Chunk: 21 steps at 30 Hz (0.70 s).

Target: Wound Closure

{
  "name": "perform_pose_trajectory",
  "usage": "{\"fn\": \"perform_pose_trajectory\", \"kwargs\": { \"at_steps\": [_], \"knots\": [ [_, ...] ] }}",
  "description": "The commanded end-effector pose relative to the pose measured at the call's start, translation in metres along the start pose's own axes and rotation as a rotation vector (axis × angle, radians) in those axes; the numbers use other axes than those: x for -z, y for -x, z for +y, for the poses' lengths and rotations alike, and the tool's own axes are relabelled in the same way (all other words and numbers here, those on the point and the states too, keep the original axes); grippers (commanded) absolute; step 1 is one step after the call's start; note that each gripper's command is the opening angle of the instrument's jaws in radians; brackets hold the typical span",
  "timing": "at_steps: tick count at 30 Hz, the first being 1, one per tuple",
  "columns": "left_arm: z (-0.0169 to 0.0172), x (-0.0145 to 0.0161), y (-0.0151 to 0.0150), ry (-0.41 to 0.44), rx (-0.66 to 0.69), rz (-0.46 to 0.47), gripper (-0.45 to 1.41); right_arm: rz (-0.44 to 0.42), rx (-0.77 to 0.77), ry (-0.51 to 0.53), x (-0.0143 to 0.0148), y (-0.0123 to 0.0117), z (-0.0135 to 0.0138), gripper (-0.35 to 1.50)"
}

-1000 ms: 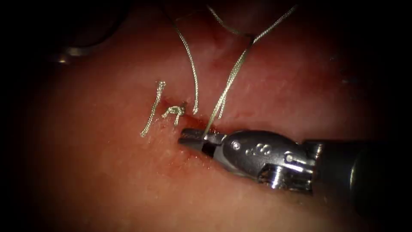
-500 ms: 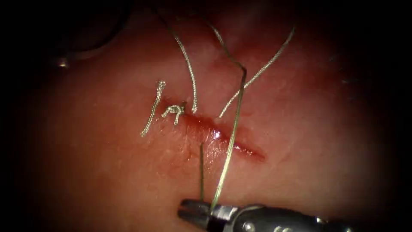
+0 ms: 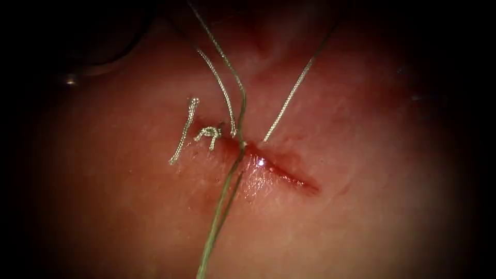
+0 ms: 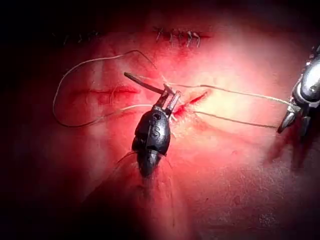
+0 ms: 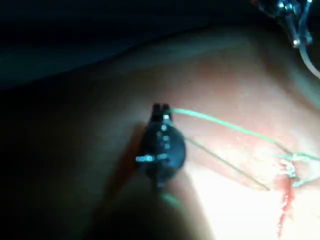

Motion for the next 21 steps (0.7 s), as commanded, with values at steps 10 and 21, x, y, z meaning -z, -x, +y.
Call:
{"fn": "perform_pose_trajectory", "kwargs": {
  "at_steps": [10, 21],
  "knots": [
    [0.0045, 0.0054, 0.0050, -0.020, 0.024, 0.012, -0.45, -0.067, 0.001, 0.204, 0.0052, 0.0089, 0.0093, 1.29],
    [0.0069, 0.0092, 0.0070, -0.036, 0.026, 0.073, -0.45, -0.093, 0.021, 0.267, 0.0024, 0.0118, 0.0143, 1.26]
  ]
}}
